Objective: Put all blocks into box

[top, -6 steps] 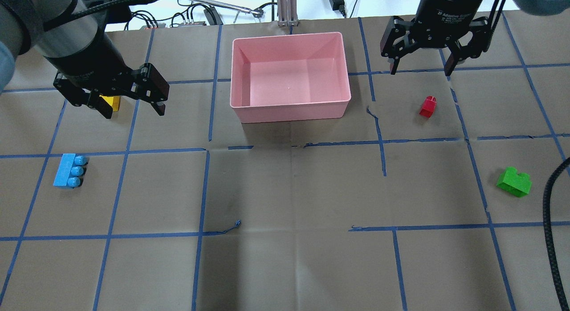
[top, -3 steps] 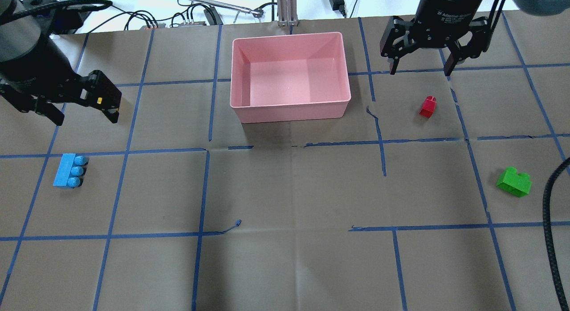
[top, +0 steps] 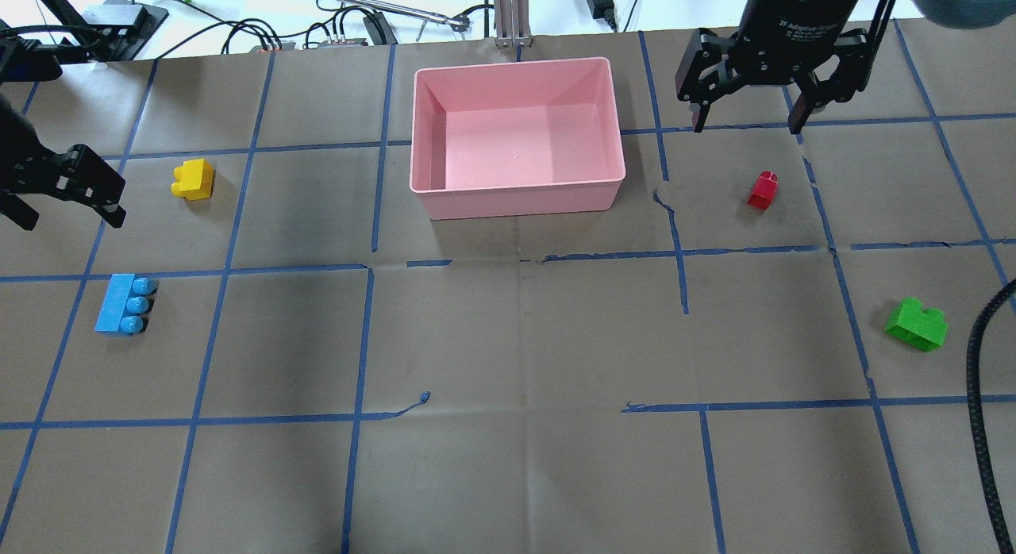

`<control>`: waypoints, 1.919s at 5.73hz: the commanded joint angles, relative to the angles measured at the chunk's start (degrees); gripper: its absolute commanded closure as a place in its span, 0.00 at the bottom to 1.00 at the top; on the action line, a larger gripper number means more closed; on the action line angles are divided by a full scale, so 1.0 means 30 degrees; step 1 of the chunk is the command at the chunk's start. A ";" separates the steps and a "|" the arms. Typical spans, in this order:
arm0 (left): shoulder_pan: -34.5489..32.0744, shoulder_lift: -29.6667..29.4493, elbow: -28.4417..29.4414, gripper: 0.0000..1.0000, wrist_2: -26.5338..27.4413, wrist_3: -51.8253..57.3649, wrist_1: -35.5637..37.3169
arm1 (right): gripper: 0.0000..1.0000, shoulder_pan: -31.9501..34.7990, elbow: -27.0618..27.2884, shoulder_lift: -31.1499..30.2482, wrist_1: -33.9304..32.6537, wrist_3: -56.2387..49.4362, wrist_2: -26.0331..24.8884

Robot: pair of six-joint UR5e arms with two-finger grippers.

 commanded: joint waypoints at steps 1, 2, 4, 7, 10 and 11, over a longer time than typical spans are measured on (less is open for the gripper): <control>0.0531 -0.3107 -0.0071 0.01 -0.0404 0.3573 0.3663 | 0.00 -0.1026 -0.0112 0.0079 -0.0174 -0.2326 -0.0158; 0.1170 -0.4311 -0.0072 0.01 -0.0408 0.5323 0.3796 | 0.00 -0.2514 -0.0113 0.0108 -0.0175 -0.2916 -0.0303; 0.2403 -0.6773 -0.0768 0.01 -0.0408 0.7268 0.6414 | 0.00 -0.6782 0.0003 0.0836 -0.0234 -0.4240 -0.0773; 0.3607 -0.8475 -0.3557 0.01 -0.0175 0.7187 1.0970 | 0.01 -1.0318 0.1775 0.2770 -0.1890 -0.2666 -0.0774; 0.3725 -0.8718 -0.3617 0.39 -0.0028 0.6864 1.0682 | 0.01 -1.1842 0.8742 0.2891 -1.0052 -0.2893 -0.1242; 0.3696 -0.8457 -0.3559 0.75 -0.0027 0.6777 1.0595 | 0.01 -1.1904 1.0388 0.2892 -1.1875 -0.2864 -0.1300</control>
